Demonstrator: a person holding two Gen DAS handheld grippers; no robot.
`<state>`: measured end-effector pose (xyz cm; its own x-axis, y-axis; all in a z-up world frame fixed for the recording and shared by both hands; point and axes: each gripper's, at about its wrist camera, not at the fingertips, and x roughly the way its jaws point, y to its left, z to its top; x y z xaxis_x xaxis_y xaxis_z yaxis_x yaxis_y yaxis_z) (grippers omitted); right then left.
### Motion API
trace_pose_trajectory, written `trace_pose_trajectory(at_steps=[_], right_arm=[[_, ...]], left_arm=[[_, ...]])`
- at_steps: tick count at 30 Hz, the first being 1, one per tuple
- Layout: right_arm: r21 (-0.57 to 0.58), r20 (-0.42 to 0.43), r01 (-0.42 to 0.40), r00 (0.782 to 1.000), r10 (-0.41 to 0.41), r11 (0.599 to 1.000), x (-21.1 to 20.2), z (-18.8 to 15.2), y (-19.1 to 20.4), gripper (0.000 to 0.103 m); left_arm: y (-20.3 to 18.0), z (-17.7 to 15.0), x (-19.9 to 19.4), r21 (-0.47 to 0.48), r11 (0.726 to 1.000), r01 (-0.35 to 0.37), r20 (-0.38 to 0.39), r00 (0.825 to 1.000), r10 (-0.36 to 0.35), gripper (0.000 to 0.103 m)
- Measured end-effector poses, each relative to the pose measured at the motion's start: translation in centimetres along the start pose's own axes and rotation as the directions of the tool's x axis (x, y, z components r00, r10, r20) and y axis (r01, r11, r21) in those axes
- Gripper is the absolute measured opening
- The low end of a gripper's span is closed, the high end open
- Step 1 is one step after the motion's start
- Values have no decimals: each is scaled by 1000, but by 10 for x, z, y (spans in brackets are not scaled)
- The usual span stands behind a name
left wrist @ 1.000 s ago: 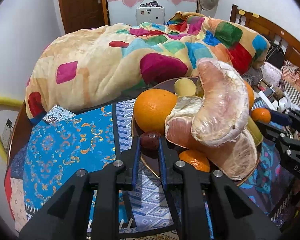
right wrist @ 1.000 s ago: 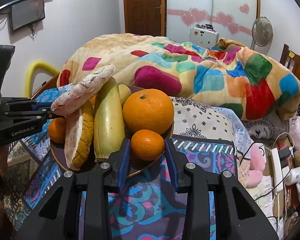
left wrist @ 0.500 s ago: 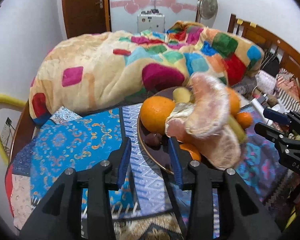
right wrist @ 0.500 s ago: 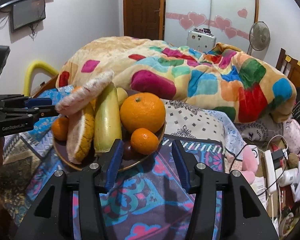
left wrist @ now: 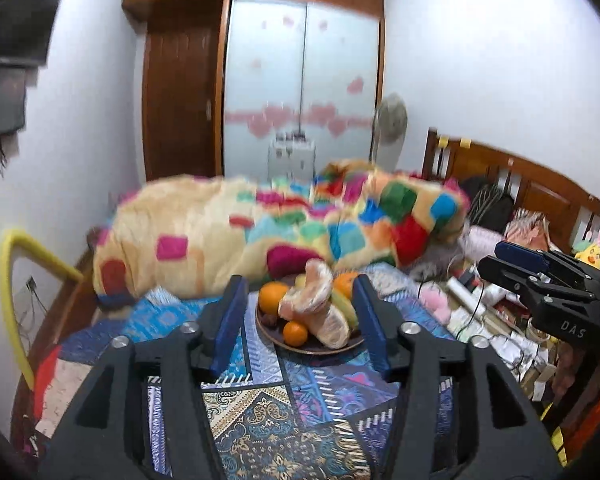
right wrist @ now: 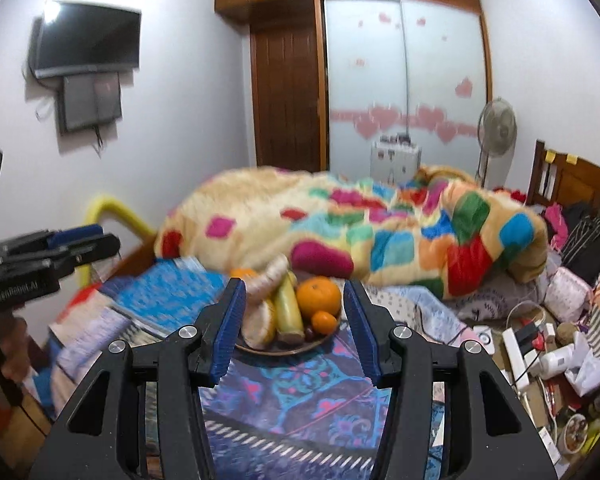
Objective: Organize fruits
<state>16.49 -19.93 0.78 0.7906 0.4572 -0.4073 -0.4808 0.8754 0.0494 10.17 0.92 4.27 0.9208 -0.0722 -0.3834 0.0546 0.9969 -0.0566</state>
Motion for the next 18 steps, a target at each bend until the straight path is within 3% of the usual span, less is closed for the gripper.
trace_pose_trajectory(at_steps=[5, 13, 18], right_arm=[[17, 118, -3, 993, 1, 1000, -52, 1, 19, 50], [14, 245, 15, 969, -18, 1000, -91, -9, 45, 75], [6, 286, 49, 957, -48, 999, -99, -16, 57, 90]], left_arm=[[-9, -4, -46, 16, 1000, -18, 89, 996, 17, 62], [-13, -19, -86, 19, 999, -44, 171, 984, 40, 82], [-13, -25, -97, 13, 999, -52, 202, 978, 48, 85]])
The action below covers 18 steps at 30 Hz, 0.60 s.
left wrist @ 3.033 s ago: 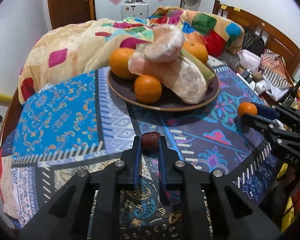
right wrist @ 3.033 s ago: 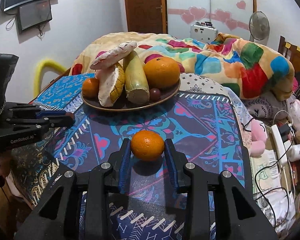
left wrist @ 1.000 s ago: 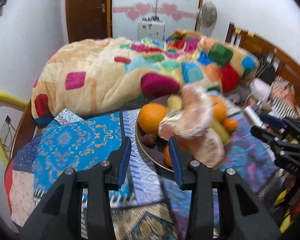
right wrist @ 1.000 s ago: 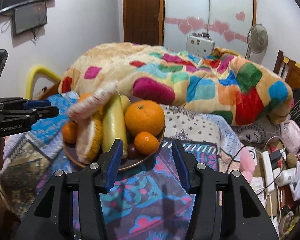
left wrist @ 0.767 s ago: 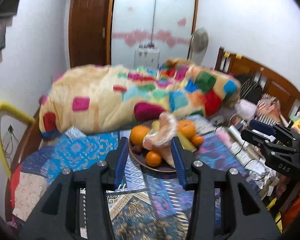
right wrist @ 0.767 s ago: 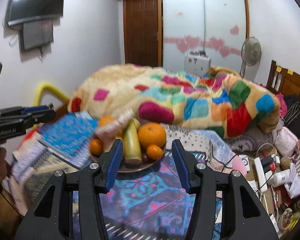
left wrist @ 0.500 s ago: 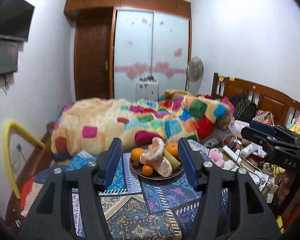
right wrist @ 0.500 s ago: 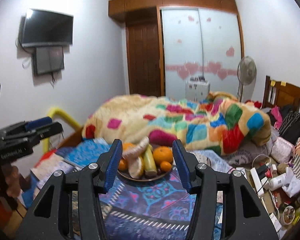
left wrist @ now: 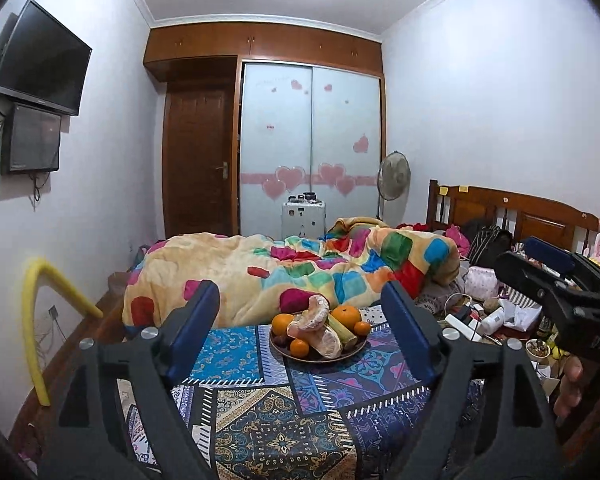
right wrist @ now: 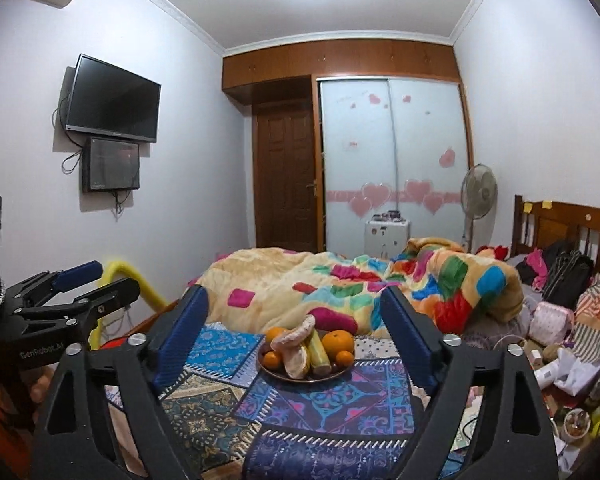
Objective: Organize fruits
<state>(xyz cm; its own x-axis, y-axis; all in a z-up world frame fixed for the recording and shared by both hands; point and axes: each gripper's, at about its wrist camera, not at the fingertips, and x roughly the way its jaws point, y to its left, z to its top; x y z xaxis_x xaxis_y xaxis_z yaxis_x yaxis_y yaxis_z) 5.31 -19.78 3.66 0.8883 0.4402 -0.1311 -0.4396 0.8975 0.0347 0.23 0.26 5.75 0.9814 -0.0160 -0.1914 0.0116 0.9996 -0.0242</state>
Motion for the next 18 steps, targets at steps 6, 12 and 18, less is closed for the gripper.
trace_pose_trajectory(at_steps=[6, 12, 18], right_arm=[[-18, 34, 36, 999, -35, 999, -11, -4, 6, 101], [-10, 37, 39, 999, -38, 999, -14, -4, 6, 103], [4, 27, 37, 999, -37, 999, -14, -8, 5, 103]], left_arm=[[-3, -5, -6, 9, 1000, -9, 19, 1000, 9, 90], [0, -6, -11, -3, 1000, -13, 35, 999, 13, 97], [-5, -8, -10, 17, 999, -29, 41, 999, 28, 99]])
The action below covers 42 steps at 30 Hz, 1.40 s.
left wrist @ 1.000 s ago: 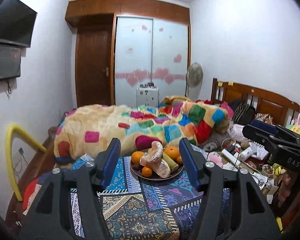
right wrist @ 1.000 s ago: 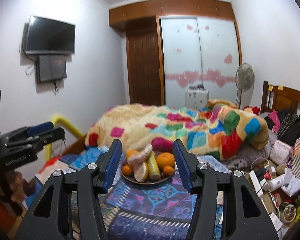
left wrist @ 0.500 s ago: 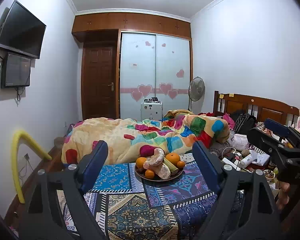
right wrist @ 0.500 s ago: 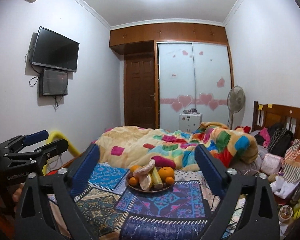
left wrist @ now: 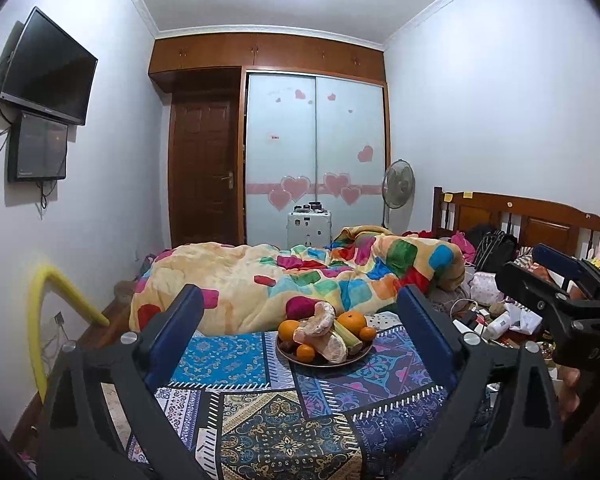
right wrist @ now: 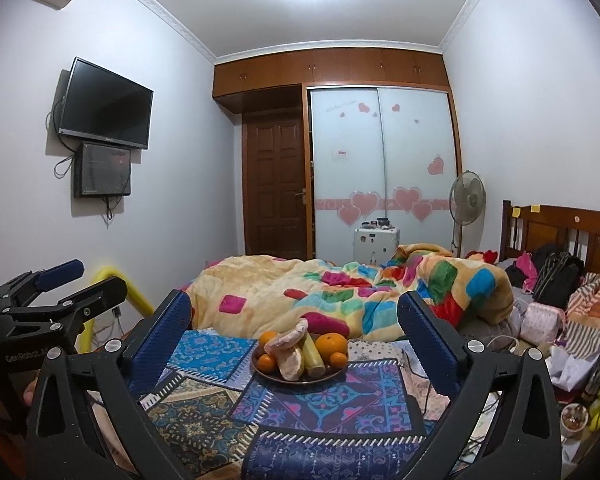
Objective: Organize fruits
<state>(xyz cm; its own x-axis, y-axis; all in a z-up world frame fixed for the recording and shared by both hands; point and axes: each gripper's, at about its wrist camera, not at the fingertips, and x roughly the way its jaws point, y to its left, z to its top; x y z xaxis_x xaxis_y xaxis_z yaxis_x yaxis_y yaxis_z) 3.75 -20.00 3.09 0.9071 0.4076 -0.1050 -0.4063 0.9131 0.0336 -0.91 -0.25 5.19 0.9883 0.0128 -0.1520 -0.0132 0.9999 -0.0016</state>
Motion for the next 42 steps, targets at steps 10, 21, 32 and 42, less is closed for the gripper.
trace_pose_trajectory(at_steps=[10, 21, 32, 42], right_arm=[[16, -13, 7, 1000, -7, 1000, 2, 0, -4, 103], [22, -17, 3, 1000, -3, 1000, 2, 0, -6, 103], [31, -24, 1, 1000, 0, 1000, 4, -1, -7, 103], [32, -22, -1, 1000, 2, 999, 3, -1, -6, 103]], left_arm=[[-2, -3, 1, 6, 1000, 2, -3, 1000, -2, 103], [-2, -3, 7, 13, 1000, 6, -16, 1000, -6, 103], [0, -5, 9, 7, 1000, 15, -26, 1000, -15, 103], [-1, -6, 9, -5, 1000, 27, -33, 999, -27, 103]])
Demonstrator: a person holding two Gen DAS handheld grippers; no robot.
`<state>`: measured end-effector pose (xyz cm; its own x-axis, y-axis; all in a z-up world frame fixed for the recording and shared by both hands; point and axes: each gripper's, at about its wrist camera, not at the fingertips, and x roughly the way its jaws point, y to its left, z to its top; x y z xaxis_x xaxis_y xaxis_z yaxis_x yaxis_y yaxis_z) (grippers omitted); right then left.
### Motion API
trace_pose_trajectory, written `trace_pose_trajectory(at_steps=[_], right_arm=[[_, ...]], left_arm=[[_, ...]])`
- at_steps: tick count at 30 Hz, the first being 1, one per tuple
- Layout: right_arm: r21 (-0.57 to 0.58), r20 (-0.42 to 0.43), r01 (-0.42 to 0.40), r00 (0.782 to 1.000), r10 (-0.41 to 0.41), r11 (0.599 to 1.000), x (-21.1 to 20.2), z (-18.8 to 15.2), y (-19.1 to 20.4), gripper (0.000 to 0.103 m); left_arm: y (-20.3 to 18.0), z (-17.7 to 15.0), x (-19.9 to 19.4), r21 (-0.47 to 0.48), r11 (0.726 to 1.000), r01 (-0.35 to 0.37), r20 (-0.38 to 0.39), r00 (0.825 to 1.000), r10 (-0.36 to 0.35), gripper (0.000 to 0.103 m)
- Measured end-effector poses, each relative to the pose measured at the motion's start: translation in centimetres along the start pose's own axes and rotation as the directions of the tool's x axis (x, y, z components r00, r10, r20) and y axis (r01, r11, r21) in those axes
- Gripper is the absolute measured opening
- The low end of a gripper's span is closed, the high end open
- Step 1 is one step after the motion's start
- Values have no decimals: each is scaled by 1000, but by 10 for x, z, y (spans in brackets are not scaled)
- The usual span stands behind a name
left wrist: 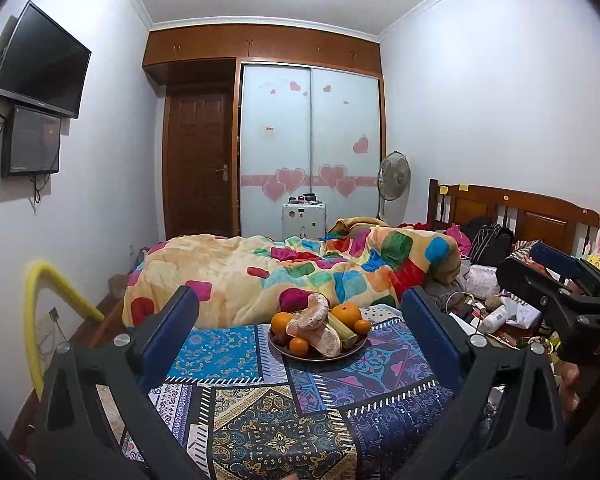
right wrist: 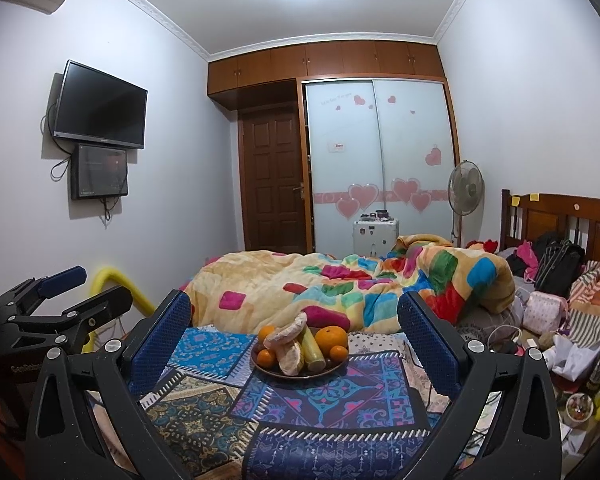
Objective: Organize fruits
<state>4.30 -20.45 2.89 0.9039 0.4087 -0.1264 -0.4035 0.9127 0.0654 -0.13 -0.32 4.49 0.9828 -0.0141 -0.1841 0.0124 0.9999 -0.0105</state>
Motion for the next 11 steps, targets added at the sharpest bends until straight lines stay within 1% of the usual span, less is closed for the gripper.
trace_pose_trajectory(at_steps=[11], right_arm=[[6, -10, -6, 1000, 6, 1000, 1, 0, 0, 103]], left_arm=[[-3, -2, -4, 2, 1000, 11, -12, 1000, -11, 103]])
